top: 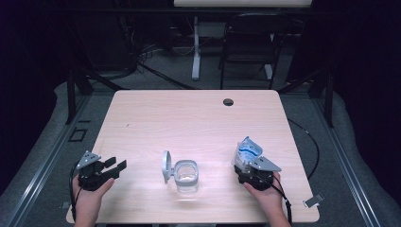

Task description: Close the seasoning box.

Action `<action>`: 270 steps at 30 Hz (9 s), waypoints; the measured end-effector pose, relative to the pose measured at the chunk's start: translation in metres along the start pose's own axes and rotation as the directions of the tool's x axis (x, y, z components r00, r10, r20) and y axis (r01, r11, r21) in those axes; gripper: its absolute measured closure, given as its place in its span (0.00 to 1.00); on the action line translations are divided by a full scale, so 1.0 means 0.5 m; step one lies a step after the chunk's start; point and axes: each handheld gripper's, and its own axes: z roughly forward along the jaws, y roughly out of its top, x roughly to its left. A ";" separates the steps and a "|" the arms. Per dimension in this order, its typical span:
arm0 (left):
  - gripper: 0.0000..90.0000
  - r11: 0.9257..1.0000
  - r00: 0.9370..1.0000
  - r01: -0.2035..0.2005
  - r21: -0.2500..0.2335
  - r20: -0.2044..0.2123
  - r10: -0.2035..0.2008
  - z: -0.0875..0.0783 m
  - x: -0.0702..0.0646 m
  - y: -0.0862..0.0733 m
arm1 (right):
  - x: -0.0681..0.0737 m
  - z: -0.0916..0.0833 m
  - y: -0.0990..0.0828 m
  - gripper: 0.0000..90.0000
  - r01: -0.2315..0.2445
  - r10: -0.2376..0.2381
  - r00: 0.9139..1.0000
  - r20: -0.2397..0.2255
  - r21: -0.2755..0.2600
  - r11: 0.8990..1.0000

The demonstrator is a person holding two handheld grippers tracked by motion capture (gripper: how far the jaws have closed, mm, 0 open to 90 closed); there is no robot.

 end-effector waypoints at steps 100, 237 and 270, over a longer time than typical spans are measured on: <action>0.53 1.000 1.000 0.027 -0.011 -0.015 -0.027 0.000 0.017 0.000 | 0.079 -0.036 0.155 0.43 0.201 -0.204 0.977 -0.058 -0.048 0.978; 0.52 0.999 0.998 0.050 -0.013 -0.044 -0.050 -0.003 0.031 -0.009 | 0.186 0.019 0.072 0.44 0.747 -0.752 0.647 0.124 0.093 0.658; 0.52 0.998 0.998 0.057 -0.037 -0.033 -0.059 -0.008 0.031 -0.004 | 0.200 0.019 0.083 0.44 0.810 -0.818 0.561 0.128 0.120 0.574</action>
